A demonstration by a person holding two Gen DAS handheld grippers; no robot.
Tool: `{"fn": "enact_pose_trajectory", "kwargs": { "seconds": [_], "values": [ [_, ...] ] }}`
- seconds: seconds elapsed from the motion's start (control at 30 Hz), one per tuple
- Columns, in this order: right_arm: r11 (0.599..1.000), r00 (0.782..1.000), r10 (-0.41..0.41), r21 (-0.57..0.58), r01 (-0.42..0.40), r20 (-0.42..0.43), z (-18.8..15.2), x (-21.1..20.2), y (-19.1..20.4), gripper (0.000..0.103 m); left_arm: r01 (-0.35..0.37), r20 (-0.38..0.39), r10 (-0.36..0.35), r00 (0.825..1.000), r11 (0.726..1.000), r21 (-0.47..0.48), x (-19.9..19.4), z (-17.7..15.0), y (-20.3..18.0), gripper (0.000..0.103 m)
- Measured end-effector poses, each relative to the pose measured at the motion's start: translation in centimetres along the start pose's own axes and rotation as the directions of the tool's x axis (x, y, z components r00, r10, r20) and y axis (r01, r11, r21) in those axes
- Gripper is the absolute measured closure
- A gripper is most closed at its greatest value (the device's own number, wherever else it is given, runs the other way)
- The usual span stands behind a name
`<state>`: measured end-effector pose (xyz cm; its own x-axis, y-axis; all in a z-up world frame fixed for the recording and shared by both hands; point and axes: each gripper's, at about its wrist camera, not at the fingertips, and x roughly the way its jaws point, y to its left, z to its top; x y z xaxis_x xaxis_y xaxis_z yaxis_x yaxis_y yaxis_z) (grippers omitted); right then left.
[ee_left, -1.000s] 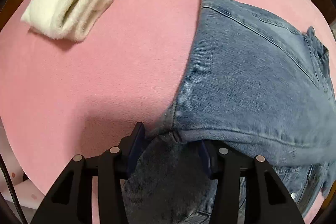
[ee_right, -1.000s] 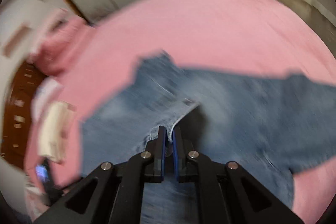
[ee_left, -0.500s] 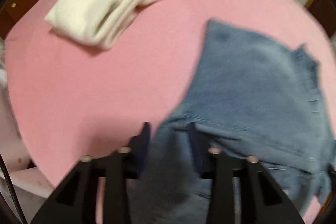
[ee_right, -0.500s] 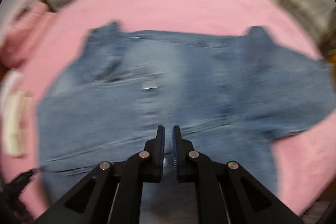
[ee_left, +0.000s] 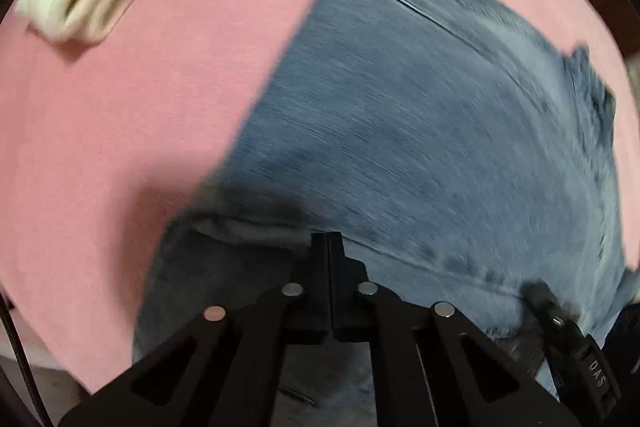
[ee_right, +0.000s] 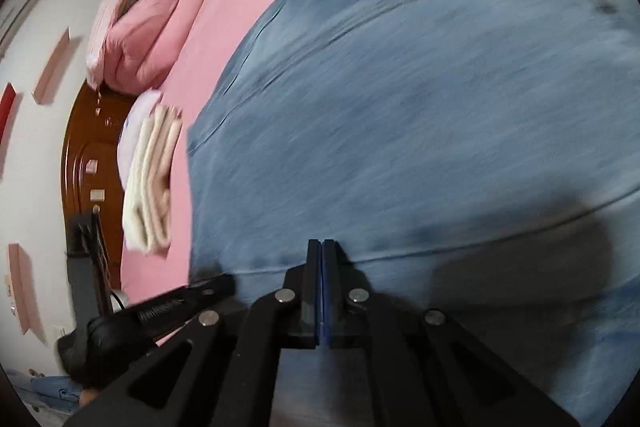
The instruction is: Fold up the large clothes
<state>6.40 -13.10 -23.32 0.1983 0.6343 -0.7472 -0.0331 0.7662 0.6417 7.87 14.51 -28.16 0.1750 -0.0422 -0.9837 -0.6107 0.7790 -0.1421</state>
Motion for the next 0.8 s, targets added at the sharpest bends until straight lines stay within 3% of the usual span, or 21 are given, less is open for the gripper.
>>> {"fn": "enact_pose_trajectory", "kwargs": {
  "seconds": [0.07, 0.1, 0.13, 0.2, 0.23, 0.27, 0.3, 0.33, 0.4, 0.43, 0.5, 0.57, 0.63, 0.8],
  "values": [
    [0.995, 0.991, -0.097, 0.014, 0.096, 0.094, 0.4, -4.0, -3.1, 0.103, 0.029, -0.005, -0.029, 1.0, 0.999, 0.019, -0.2, -0.2, 0.6, 0.102],
    [0.986, 0.976, -0.166, 0.023, 0.164, 0.142, 0.5, -5.9, -4.3, 0.103, 0.015, 0.005, -0.016, 1.0, 0.998, 0.054, -0.5, -0.5, 0.3, 0.102],
    [0.952, 0.932, -0.305, 0.049, 0.302, 0.193, 0.5, -7.9, -5.7, 0.103, -0.001, 0.016, -0.001, 1.0, 0.996, 0.087, -0.6, -0.6, 0.1, 0.102],
    [0.911, 0.885, -0.412, 0.12, 0.395, 0.216, 0.7, -11.1, -8.2, 0.103, -0.046, 0.039, 0.041, 0.998, 0.991, 0.128, -1.1, -1.4, -0.7, 0.102],
    [0.861, 0.833, -0.507, 0.152, 0.485, 0.22, 0.8, -11.9, -8.5, 0.103, -0.057, 0.046, 0.052, 0.998, 0.991, 0.121, -1.4, -1.8, -0.9, 0.102],
    [0.839, 0.808, -0.543, 0.158, 0.52, 0.229, 0.8, -12.4, -8.4, 0.103, -0.063, 0.055, 0.058, 0.997, 0.993, 0.099, -1.9, -2.3, -1.0, 0.102],
    [0.839, 0.804, -0.544, 0.155, 0.521, 0.24, 0.9, -12.8, -8.2, 0.103, -0.066, 0.061, 0.06, 0.996, 0.994, 0.09, -2.4, -2.4, -1.2, 0.102],
    [0.862, 0.819, -0.507, 0.146, 0.485, 0.268, 0.8, -13.2, -7.5, 0.103, -0.063, 0.072, 0.056, 0.996, 0.994, 0.089, -3.5, -2.6, -2.3, 0.102],
    [0.938, 0.885, -0.346, 0.084, 0.337, 0.312, 0.5, -12.8, -5.4, 0.103, 0.002, 0.107, -0.016, 0.994, 0.991, 0.131, -5.4, -3.6, -4.1, 0.102],
    [0.975, 0.931, -0.218, 0.027, 0.22, 0.292, 0.1, -11.3, -3.9, 0.103, 0.06, 0.116, -0.08, 0.99, 0.984, 0.166, -6.2, -4.2, -4.7, 0.102],
    [0.999, 0.977, -0.044, -0.021, 0.049, 0.207, -0.5, -7.6, -1.8, 0.103, 0.199, 0.092, -0.226, 0.97, 0.951, 0.238, -7.1, -4.3, -6.9, 0.101],
    [0.993, 0.988, 0.115, -0.024, -0.113, 0.101, -1.5, -2.3, 0.3, 0.103, 0.273, 0.079, -0.302, 0.95, 0.926, 0.261, -7.3, -3.6, -8.3, 0.101],
    [0.986, 0.983, 0.169, -0.006, -0.169, 0.076, -1.1, 0.7, 1.3, 0.103, 0.294, 0.077, -0.319, 0.945, 0.927, 0.232, -6.5, -2.6, -9.6, 0.101],
    [0.979, 0.972, 0.173, 0.08, -0.187, 0.157, 3.5, 5.0, 1.0, 0.103, 0.308, 0.096, -0.325, 0.941, 0.938, 0.159, -1.9, 2.7, -10.3, 0.101]
  ]
}}
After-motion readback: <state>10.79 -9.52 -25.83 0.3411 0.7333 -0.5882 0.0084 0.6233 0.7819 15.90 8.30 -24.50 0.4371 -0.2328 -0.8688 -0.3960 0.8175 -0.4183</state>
